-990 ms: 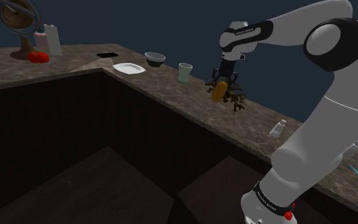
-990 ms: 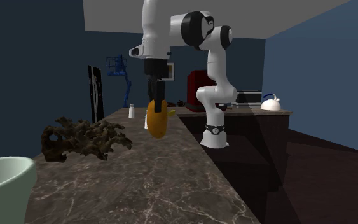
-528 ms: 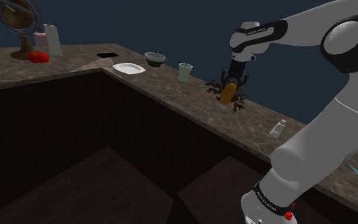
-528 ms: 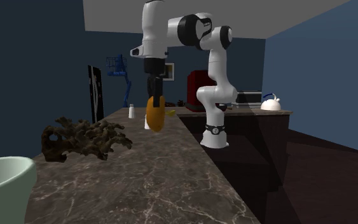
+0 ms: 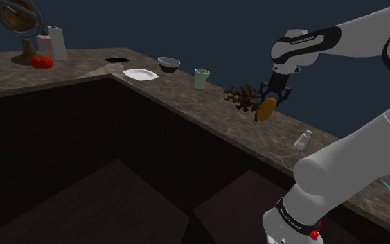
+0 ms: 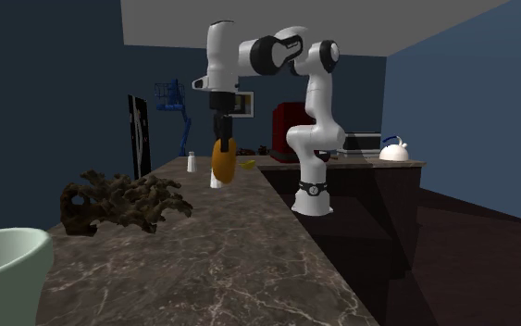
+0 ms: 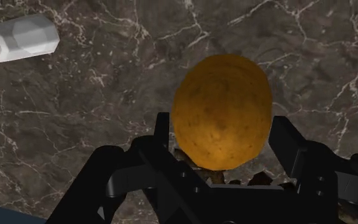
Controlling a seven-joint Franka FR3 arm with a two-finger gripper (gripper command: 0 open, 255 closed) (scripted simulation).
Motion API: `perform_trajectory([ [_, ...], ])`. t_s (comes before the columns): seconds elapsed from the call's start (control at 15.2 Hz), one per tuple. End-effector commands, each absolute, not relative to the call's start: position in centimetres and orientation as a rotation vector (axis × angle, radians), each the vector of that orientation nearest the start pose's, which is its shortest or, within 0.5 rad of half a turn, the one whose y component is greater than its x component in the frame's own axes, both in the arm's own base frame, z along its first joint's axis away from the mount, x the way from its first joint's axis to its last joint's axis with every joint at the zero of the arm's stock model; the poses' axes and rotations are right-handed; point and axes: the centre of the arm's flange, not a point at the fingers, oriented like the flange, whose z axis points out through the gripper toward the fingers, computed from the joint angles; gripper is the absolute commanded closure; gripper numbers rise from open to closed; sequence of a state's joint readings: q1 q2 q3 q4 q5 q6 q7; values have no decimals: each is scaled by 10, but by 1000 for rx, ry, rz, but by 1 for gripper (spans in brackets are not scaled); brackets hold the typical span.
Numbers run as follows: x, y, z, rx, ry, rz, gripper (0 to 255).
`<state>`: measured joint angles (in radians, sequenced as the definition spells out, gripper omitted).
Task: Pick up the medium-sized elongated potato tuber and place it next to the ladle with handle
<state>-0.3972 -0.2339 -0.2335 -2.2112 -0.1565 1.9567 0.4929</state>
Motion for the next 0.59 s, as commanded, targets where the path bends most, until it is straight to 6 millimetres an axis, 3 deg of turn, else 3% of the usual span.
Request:
perform_trajectory([
  [0.0,351,-307,475,-2791,1626,50,255],
  [0.53,253,-346,475,-2791,1626,50,255],
])
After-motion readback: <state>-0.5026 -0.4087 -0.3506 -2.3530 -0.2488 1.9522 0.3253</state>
